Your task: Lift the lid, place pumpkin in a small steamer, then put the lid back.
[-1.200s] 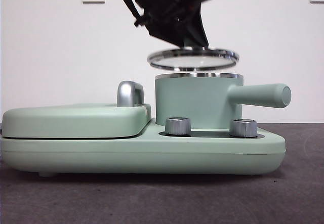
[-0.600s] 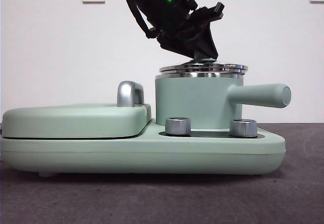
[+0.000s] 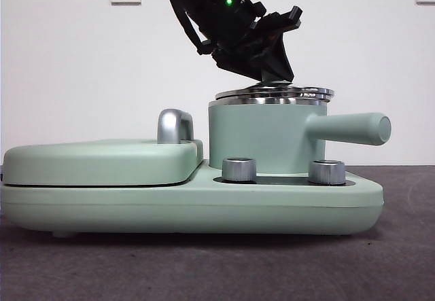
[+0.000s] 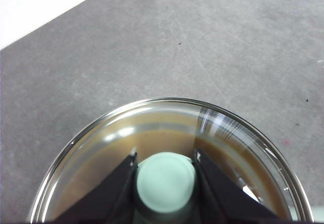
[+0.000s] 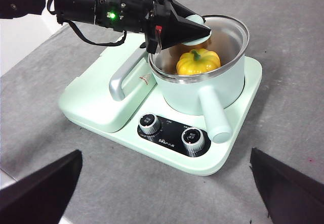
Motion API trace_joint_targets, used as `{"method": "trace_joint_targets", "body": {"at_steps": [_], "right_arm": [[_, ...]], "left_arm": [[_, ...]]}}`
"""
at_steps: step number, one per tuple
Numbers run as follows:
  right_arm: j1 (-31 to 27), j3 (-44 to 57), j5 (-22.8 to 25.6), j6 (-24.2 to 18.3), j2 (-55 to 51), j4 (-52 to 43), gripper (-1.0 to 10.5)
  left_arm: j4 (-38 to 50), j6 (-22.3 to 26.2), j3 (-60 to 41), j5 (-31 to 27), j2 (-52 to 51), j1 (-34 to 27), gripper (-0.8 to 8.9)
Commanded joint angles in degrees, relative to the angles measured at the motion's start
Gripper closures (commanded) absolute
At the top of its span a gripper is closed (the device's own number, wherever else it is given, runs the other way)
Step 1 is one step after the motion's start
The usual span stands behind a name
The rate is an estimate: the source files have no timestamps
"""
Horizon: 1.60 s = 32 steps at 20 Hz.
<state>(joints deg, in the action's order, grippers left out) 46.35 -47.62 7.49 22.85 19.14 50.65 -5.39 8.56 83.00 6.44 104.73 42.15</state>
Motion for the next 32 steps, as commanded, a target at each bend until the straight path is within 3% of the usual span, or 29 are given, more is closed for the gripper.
{"method": "trace_joint_targets", "body": {"at_steps": [1,8,17,26,28,31,32], "right_arm": [[0.50,-0.35,0.09,0.94,0.09,-0.44,4.2],[0.50,-0.35,0.13,1.20,0.09,-0.46,4.2],[0.50,-0.35,0.11,2.03,0.09,-0.44,4.2],[0.50,-0.35,0.11,2.12,0.09,-0.46,4.2],[0.50,-0.35,0.11,2.10,0.09,-0.44,4.2],[0.50,-0.35,0.11,2.10,0.09,-0.44,4.2],[0.50,-0.35,0.11,2.10,0.09,-0.44,4.2]], "left_arm": [[-0.79,-3.41,1.03,0.07,2.03,-0.66,7.98],[-3.30,-3.15,1.03,0.09,2.03,-1.57,7.98],[-3.19,4.48,1.03,2.71,2.03,-1.53,7.98],[-4.09,3.76,1.03,2.71,2.03,-1.57,7.83],[-3.26,3.76,1.03,2.67,2.03,-1.53,6.74],[-1.16,2.05,1.27,2.60,1.81,-1.53,3.71],[-1.55,1.16,1.73,2.60,1.42,-1.55,3.12]]}}
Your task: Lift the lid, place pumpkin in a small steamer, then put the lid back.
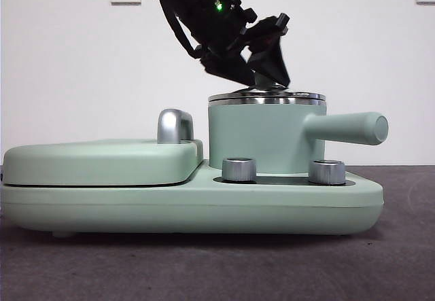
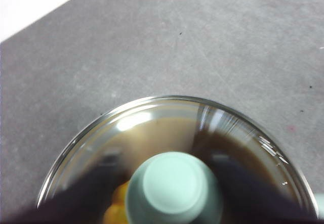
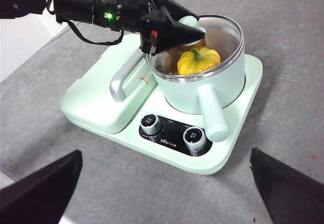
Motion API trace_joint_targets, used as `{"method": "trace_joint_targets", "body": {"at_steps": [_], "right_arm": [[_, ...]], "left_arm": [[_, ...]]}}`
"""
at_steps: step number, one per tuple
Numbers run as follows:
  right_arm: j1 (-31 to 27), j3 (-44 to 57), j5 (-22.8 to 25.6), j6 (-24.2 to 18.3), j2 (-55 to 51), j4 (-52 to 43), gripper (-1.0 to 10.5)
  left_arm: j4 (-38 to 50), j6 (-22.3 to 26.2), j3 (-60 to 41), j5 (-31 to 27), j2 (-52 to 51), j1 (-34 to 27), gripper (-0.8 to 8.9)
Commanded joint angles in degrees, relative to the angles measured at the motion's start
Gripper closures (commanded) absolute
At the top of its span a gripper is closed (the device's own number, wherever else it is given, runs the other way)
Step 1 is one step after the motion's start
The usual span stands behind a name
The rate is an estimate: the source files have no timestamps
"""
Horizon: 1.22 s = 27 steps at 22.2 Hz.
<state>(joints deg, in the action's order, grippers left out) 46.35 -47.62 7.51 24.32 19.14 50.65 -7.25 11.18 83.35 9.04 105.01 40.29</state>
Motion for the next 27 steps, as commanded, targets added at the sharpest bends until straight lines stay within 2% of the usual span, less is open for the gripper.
{"method": "trace_joint_targets", "body": {"at_steps": [1,5,9,12,15,17,21,27], "right_arm": [[0.50,-0.35,0.09,0.61,0.09,-0.44,4.2],[0.50,-0.35,0.07,0.57,0.09,-0.42,4.2],[0.52,-0.35,-0.44,0.26,0.13,-0.42,4.2],[0.52,-0.35,-3.26,0.13,0.20,-0.42,4.2],[0.52,-0.35,-5.68,0.15,0.20,-0.48,4.2],[0.52,-0.35,-8.07,0.15,0.20,-0.50,4.2],[0.52,-0.35,-10.21,0.17,0.20,-0.48,4.2],[0.52,-0.35,-10.67,0.15,0.20,-0.50,4.2]], "left_arm": [[-0.44,-1.95,1.68,0.00,0.17,0.31,2.89],[-8.20,-3.30,2.32,0.00,-7.72,0.33,2.81],[-26.91,-5.42,2.32,0.02,-18.88,0.33,2.82],[-41.09,-7.32,2.32,0.68,-26.82,0.33,2.83],[-52.35,-7.50,2.05,5.40,-34.05,0.35,2.84],[-56.61,-7.50,0.72,7.89,-38.60,0.33,2.87],[-57.96,-8.55,-4.63,8.04,-46.47,0.33,2.88],[-50.38,-16.79,-21.00,7.85,-63.95,0.31,2.88]]}}
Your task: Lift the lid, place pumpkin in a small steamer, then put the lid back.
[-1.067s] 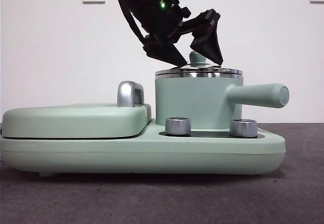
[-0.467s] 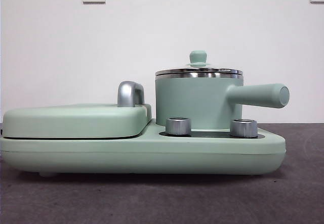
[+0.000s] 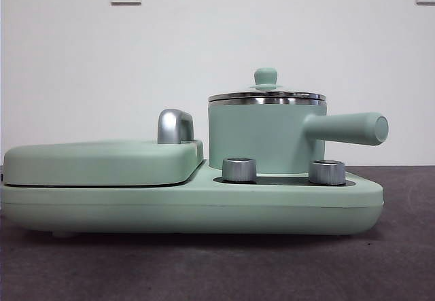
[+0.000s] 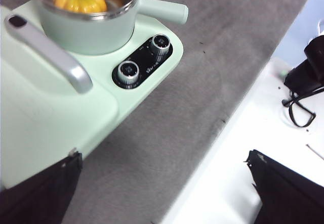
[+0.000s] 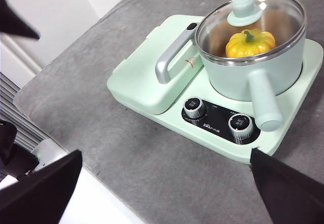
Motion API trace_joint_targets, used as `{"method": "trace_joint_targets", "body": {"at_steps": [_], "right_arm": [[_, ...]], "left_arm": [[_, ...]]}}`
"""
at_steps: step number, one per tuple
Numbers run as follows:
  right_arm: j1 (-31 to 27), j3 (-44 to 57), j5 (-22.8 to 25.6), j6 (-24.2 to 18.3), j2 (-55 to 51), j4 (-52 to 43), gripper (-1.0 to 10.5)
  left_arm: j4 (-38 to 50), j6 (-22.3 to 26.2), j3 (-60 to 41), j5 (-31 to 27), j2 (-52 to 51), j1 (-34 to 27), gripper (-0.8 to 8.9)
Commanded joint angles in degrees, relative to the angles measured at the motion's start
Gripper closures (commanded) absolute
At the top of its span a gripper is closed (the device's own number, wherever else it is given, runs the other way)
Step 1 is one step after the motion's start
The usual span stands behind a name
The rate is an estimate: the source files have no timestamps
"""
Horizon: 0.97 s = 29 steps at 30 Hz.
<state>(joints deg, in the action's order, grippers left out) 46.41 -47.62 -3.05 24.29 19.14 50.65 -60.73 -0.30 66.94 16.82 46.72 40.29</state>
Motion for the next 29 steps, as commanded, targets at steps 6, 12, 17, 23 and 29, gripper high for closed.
{"method": "trace_joint_targets", "body": {"at_steps": [6,12,17,23,29], "right_arm": [[0.46,-0.35,0.04,0.15,0.20,-0.46,4.2],[0.46,-0.35,-0.02,0.17,0.20,-0.37,5.8],[0.46,-0.35,-0.33,-1.14,0.20,0.04,9.3],[0.46,-0.42,0.37,-1.16,0.17,-0.31,9.3],[0.46,-0.42,0.11,-1.16,0.17,-1.38,9.3]], "left_arm": [[10.60,-11.58,-17.86,-5.42,-21.77,0.26,2.88],[10.69,-13.31,-19.39,-7.85,-27.45,0.26,6.87],[10.80,-13.42,-19.39,-7.74,-27.50,0.26,7.98],[11.08,-14.32,-19.37,-7.61,-27.67,0.26,7.94],[11.06,-14.32,-19.37,-7.61,-27.69,0.26,7.94]]}}
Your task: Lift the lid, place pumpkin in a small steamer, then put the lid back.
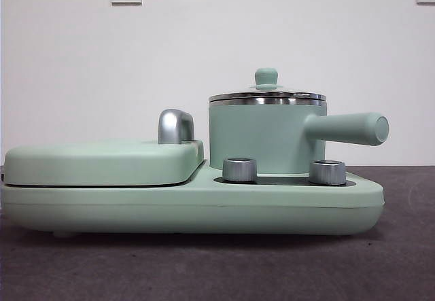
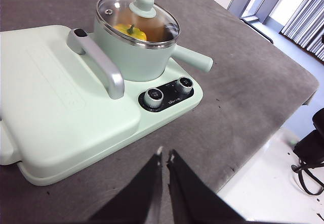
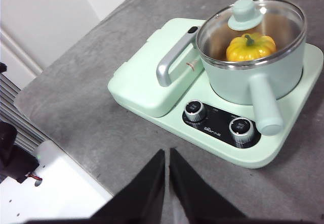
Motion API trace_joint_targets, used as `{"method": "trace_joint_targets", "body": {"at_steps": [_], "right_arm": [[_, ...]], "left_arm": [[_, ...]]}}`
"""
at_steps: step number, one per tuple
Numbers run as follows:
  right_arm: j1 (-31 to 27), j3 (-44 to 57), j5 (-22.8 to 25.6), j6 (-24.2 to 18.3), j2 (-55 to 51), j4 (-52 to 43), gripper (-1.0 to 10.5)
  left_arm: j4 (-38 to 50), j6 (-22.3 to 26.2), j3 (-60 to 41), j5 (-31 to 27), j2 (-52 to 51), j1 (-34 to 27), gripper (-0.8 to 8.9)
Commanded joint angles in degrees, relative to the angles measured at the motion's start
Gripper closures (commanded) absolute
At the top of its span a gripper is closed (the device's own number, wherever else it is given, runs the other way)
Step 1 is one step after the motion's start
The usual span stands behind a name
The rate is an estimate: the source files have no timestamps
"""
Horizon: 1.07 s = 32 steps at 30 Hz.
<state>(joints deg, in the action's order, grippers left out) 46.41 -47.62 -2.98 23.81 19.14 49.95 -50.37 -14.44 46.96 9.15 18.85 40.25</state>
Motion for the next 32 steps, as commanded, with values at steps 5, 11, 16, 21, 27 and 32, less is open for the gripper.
{"method": "trace_joint_targets", "body": {"at_steps": [5,11,16,21,27,32], "right_arm": [[0.46,-0.42,0.00,-0.68,0.17,-0.68,9.3],[0.46,-0.44,0.04,-0.68,0.17,-0.68,9.3],[0.44,-0.44,0.02,-0.68,0.17,-0.66,9.3],[0.46,-0.44,0.00,-0.68,0.17,-0.68,9.3],[0.46,-0.44,0.00,-0.68,0.17,-0.66,9.3],[0.46,-0.46,0.02,-0.68,0.17,-0.68,9.3]], "left_arm": [[1.60,-0.07,0.02,0.02,-1.07,-2.03,7.94],[2.69,-0.04,-1.68,1.79,-4.92,-17.35,7.94],[11.02,2.73,-7.98,1.79,-10.08,-26.73,7.94],[29.03,14.29,-20.83,1.51,-16.26,-33.73,7.94],[35.98,13.33,-34.97,1.44,-18.51,-37.40,7.94],[36.65,13.18,-42.18,0.35,-18.67,-37.42,7.94]]}}
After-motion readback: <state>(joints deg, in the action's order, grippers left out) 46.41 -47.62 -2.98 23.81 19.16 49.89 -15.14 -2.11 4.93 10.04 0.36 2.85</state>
